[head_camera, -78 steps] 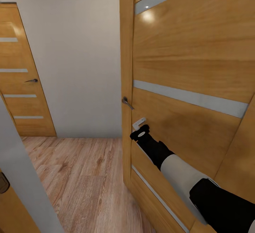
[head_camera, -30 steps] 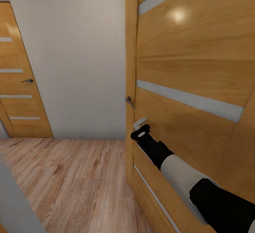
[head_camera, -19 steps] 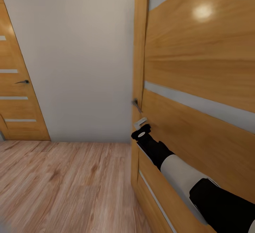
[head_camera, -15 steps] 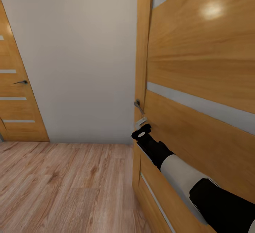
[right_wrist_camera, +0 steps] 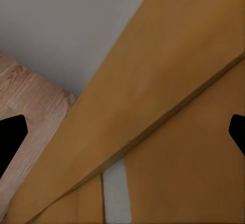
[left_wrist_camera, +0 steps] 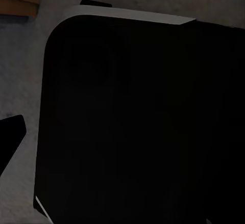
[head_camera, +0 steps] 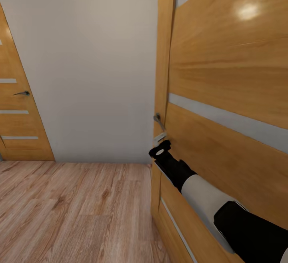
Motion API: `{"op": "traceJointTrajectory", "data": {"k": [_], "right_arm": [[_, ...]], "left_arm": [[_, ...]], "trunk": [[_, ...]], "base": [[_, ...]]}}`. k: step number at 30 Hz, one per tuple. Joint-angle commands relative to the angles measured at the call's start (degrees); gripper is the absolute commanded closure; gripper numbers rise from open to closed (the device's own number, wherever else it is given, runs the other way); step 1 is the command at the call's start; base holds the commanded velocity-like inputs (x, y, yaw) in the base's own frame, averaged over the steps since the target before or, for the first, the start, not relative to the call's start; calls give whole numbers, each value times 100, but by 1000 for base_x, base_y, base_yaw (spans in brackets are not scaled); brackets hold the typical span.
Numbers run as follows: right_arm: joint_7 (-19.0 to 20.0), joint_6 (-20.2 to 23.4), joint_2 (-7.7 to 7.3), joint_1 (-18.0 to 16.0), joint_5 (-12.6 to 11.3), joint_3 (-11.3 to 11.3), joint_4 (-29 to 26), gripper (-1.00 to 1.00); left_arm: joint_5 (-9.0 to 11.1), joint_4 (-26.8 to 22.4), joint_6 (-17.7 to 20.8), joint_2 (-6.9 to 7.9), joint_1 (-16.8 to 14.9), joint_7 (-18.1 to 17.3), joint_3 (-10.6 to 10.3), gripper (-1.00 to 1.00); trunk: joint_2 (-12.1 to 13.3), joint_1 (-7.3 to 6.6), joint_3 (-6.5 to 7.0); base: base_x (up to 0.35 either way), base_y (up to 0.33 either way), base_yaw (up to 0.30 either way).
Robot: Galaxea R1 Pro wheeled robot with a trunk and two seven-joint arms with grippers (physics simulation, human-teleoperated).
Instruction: Move the two storage containers from the living room to the garage. In the garage, place one container on the floor and stack the other container on top of it (either order is fine).
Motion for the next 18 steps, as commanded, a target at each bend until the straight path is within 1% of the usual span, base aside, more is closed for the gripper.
{"op": "traceJointTrajectory", "data": {"k": [1,6,18], "right_arm": [[-38,52,0,-6,66,0,68,-100],[-42,36,0,-6,73,-31,224,-100],[-42,-78,0,-6,68,-55,243,-100]], "left_arm": [[38,-5,-11,-1,1,3,7,-100],[38,-6,-11,-1,3,4,7,-100],[38,-5,-11,-1,6,7,7,-100]], "trunk": [[-2,0,-6],[-2,0,-6],[-2,0,-6]], "base": [[0,0,0],[0,0,0],[0,0,0]]}}
